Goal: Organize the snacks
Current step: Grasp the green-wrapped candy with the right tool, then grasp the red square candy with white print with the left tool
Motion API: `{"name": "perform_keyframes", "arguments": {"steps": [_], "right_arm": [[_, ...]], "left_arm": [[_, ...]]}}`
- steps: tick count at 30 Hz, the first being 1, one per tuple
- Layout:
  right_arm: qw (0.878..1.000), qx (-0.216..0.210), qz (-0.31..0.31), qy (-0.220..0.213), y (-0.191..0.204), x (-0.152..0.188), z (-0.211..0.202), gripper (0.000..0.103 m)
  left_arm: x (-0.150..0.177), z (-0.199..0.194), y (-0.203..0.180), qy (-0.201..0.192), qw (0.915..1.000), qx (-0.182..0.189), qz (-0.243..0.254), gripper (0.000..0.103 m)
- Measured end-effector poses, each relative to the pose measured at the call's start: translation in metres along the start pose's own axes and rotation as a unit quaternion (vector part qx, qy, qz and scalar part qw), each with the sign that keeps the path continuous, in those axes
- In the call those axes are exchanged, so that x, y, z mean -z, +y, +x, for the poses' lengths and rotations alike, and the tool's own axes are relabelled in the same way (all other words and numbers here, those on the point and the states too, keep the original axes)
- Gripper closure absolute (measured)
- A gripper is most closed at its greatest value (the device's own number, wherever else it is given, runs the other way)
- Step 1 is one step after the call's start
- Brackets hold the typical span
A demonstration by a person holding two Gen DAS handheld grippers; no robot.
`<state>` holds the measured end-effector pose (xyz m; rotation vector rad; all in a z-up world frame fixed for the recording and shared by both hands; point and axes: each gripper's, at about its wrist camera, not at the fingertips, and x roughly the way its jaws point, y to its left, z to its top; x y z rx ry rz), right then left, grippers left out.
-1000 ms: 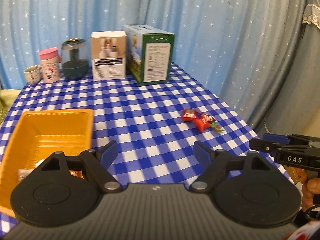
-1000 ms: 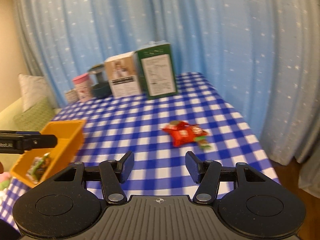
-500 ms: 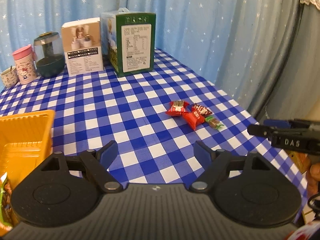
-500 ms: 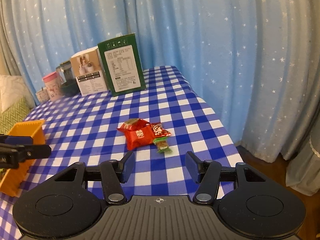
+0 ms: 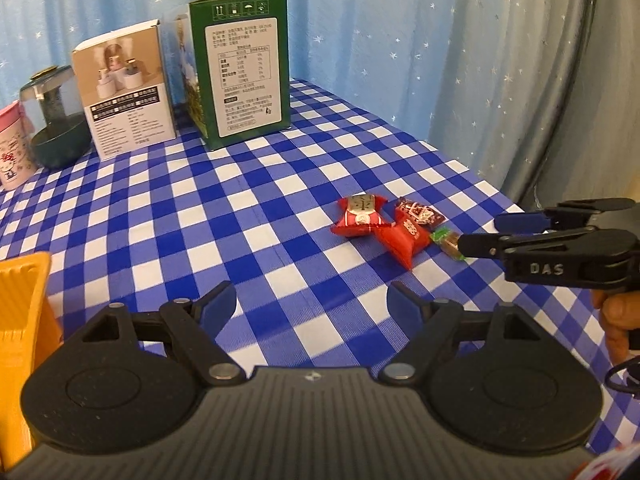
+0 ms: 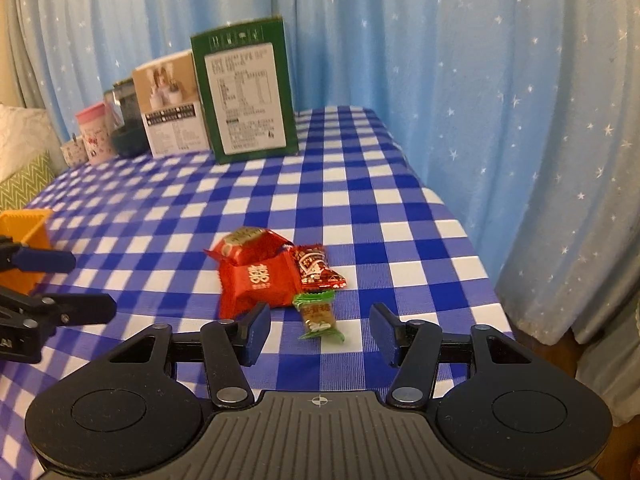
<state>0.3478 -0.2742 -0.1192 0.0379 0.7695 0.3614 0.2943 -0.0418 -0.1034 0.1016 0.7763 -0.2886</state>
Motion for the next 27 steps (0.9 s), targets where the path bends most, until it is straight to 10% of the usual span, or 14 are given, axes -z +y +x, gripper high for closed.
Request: {"name": "perform_keyframes", "arguments": {"steps": [10,27], "right_arm": [[0.999,0.001,-0.023,0.025,-0.001,-0.004,0.03,0.082],[0.998,0.003,0.058,0.01,-0.023,-0.01,0.007,0.083]], "left_arm": [[-0.012,0.017,-0.001,0.001,0.9997,0.016,0.021,0.027],[-0.04,0.064,-0.064,-0.032,0.9775,0.105,0.18,0.054]]}}
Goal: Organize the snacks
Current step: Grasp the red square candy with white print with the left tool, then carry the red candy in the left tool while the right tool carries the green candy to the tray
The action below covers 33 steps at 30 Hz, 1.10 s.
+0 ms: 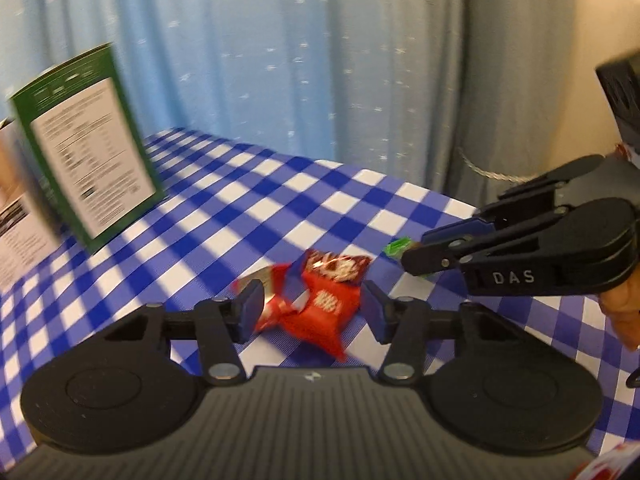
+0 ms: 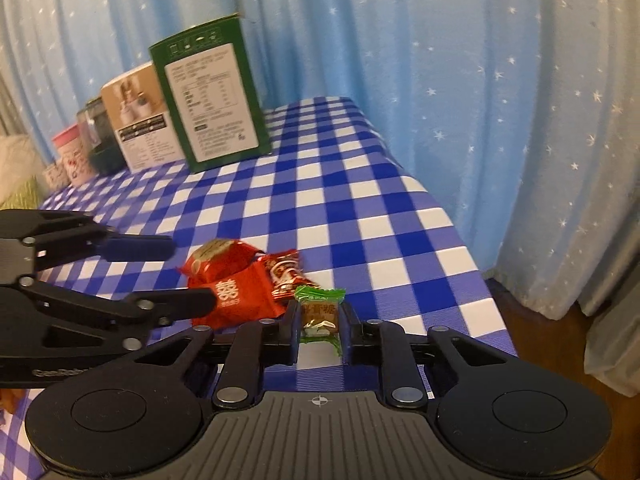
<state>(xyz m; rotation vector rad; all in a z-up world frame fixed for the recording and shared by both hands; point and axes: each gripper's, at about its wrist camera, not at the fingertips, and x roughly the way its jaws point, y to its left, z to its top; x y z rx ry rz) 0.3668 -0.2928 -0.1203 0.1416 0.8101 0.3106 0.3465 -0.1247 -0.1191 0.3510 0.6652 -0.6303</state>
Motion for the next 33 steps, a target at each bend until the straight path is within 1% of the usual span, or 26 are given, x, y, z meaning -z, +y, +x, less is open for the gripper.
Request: {"name": "perform_keyframes", "arguments": {"steps": [3,5,7,11,13,15,19,21,23,26,30,33], "right_arm": [[1.0,0.002,0.012,0.002,-0.005,-0.001,0.001,0.083],[1.0,0.001,0.013,0.001,-0.006,-0.002,0.001,0.083],[1.0,0.001,0.015,0.0,-0.007,-0.002,0.0,0.083],[1.0,0.001,0.021,-0.002,-0.01,-0.002,-0.002,0.083],[1.0,0.0,0.024,-0.002,-0.009,-0.001,-0.002,0.083],[1.0,0.0,0.024,-0.002,-0.009,-0.001,-0.002,0.083],[1.0,-0.004,0.028,-0.005,-0.006,-0.002,-0.006,0.083],[1.0,-0.008,0.028,-0.006,-0.003,-0.002,-0.009,0.083],[0.999,-0.018,0.032,-0.005,0.001,-0.001,-0.013,0.083],[0.999,-0.028,0.021,0.0,0.013,0.002,-0.018,0.083],[0.999,-0.038,0.0,-0.001,0.034,0.007,-0.031,0.083],[0.999,-0.044,-0.008,-0.001,0.049,0.011,-0.042,0.083]], "left_arm": [[-0.004,0.014,-0.007,0.017,0.9993,0.004,0.032,0.056],[-0.005,0.024,-0.011,0.029,0.9986,0.01,0.042,0.057],[-0.005,0.031,-0.013,0.043,0.9976,0.009,0.053,0.058],[-0.002,0.045,-0.014,0.075,0.9959,0.0,0.05,0.064],[-0.001,0.043,-0.013,0.077,0.9964,-0.001,0.035,0.074],[0.001,0.039,-0.012,0.082,0.9964,-0.009,0.02,0.079],[0.008,0.021,-0.009,0.079,0.9962,-0.015,-0.031,0.08],[0.016,0.009,-0.008,0.08,0.994,-0.015,-0.072,0.08],[0.022,-0.004,-0.012,0.079,0.993,-0.027,-0.084,0.08],[0.034,-0.028,-0.013,0.078,0.9895,-0.041,-0.115,0.08],[0.051,-0.064,-0.008,0.075,0.9818,-0.065,-0.161,0.08],[0.063,-0.092,-0.007,0.066,0.9768,-0.083,-0.186,0.08]]}}
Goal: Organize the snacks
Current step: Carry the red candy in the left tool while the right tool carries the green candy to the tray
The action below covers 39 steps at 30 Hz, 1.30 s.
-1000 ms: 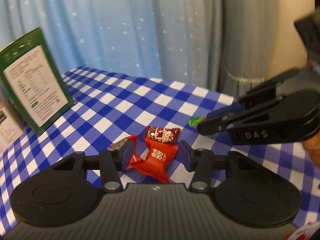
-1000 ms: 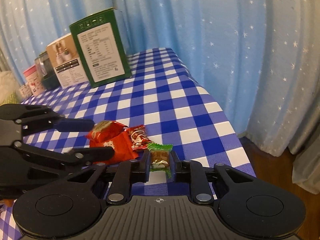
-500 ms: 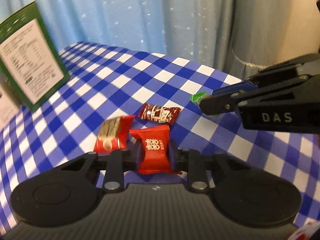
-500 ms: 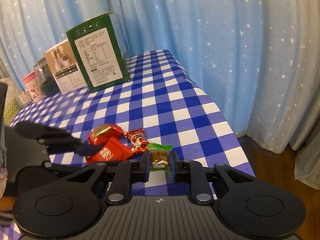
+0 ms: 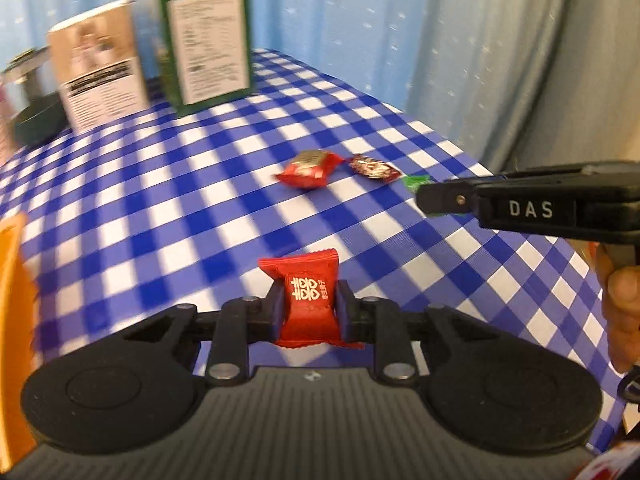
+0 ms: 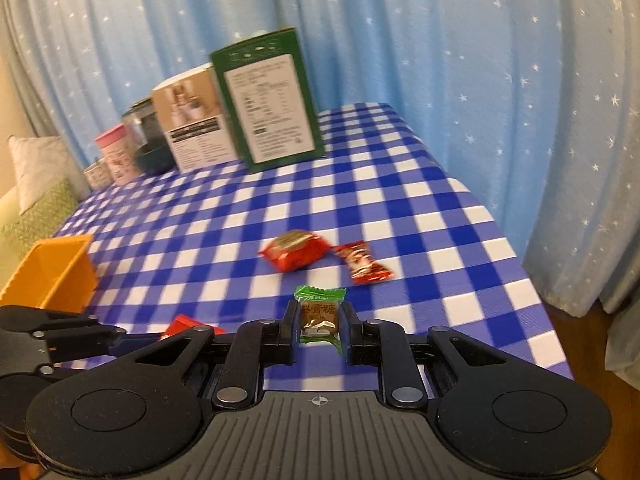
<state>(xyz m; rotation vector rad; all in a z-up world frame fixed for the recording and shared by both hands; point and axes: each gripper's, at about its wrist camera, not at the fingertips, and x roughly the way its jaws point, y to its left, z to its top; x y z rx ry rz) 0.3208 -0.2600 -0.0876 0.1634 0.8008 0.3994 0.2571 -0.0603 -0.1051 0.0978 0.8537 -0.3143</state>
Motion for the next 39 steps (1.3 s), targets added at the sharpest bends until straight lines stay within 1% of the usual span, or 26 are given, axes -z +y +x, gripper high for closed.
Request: {"name": "perform_keyframes", "arguments": {"steps": [9,13,19,22,26,29,31,39], "right_arm": [[1.0,-0.017,-0.018,-0.004,0.046,0.017,-0.03,0.083],[0.999,-0.029,-0.022,-0.012,0.065,0.022,-0.042,0.083],[0.998,-0.051,-0.029,-0.037,0.094,0.025,-0.054,0.083],[0.997,-0.064,-0.031,-0.036,0.11,0.024,-0.057,0.083],[0.995,-0.074,-0.05,-0.043,0.132,0.021,-0.063,0.083],[0.994,-0.082,-0.057,-0.041,0.149,0.022,-0.066,0.083],[0.994,-0.088,-0.061,-0.038,0.161,0.022,-0.066,0.083],[0.989,-0.117,-0.083,-0.035,0.208,0.017,-0.067,0.083]], "left_arm": [[0.027,-0.056,0.023,-0.023,0.9976,-0.025,-0.06,0.08],[0.031,-0.075,0.027,-0.031,0.9965,-0.035,-0.069,0.08],[0.029,-0.105,0.037,-0.049,0.9945,-0.051,-0.077,0.08],[0.029,-0.122,0.044,-0.055,0.9938,-0.057,-0.078,0.08],[0.032,-0.144,0.058,-0.066,0.9922,-0.07,-0.08,0.08],[0.034,-0.159,0.07,-0.072,0.9906,-0.073,-0.09,0.08],[0.036,-0.169,0.077,-0.076,0.9896,-0.082,-0.09,0.08],[0.053,-0.2,0.112,-0.085,0.9846,-0.109,-0.107,0.08]]}}
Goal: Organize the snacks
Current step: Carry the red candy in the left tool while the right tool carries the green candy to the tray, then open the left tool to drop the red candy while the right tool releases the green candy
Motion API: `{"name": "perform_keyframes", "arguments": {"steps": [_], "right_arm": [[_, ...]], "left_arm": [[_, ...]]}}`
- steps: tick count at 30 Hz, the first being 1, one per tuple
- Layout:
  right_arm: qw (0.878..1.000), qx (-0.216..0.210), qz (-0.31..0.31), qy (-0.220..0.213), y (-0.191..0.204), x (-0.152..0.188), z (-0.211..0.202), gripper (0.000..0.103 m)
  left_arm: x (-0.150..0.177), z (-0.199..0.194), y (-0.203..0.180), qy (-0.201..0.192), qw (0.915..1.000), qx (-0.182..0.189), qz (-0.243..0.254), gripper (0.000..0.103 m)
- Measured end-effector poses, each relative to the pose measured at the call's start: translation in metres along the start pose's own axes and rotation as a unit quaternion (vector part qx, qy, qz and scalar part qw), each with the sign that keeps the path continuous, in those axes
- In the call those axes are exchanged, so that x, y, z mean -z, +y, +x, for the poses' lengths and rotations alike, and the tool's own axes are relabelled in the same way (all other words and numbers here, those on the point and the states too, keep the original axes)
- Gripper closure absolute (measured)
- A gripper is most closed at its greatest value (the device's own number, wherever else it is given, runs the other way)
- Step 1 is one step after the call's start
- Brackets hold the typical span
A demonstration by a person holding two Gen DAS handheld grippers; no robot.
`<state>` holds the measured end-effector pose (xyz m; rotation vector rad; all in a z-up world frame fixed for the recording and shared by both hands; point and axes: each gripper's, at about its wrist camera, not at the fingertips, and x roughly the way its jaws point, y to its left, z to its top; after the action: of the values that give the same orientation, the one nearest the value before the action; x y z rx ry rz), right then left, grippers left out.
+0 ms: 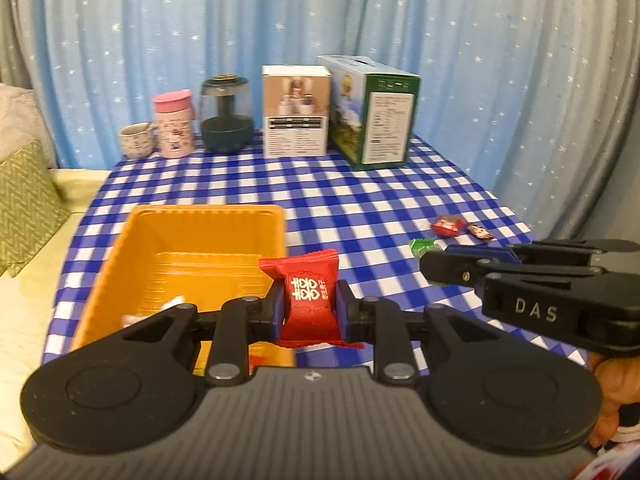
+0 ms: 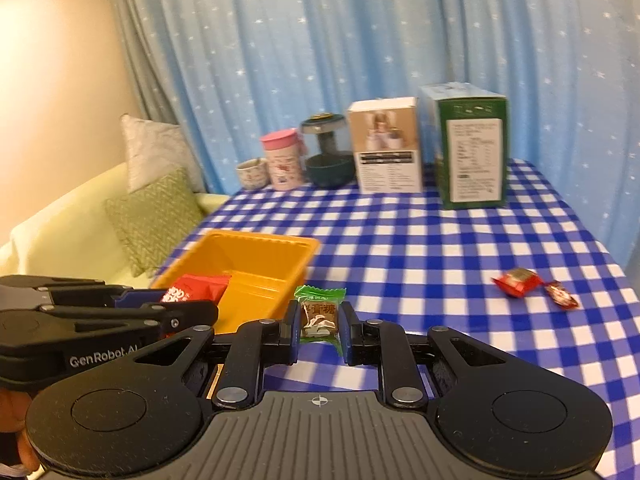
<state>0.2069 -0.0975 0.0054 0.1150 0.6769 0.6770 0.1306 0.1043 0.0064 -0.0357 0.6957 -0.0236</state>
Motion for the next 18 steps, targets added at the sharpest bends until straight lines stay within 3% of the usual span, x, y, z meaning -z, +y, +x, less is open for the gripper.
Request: {"name": "perform_keyframes", "arguments": {"steps": [11,18], "right_arm": [[0.998,-0.041,-0.036,0.02,0.062,-0.011,0.037,0.083],[0.997,-0.057,-0.023,0.04,0.073,-0.014,0.067,0.083]], "left_arm": [[0.009,-0.014,0.073,0.001,0.9991,-0.04,-0.012,0.08],[0.007,-0.006,0.111,0.013,0.9985,-0.053,-0.008,0.08]]}}
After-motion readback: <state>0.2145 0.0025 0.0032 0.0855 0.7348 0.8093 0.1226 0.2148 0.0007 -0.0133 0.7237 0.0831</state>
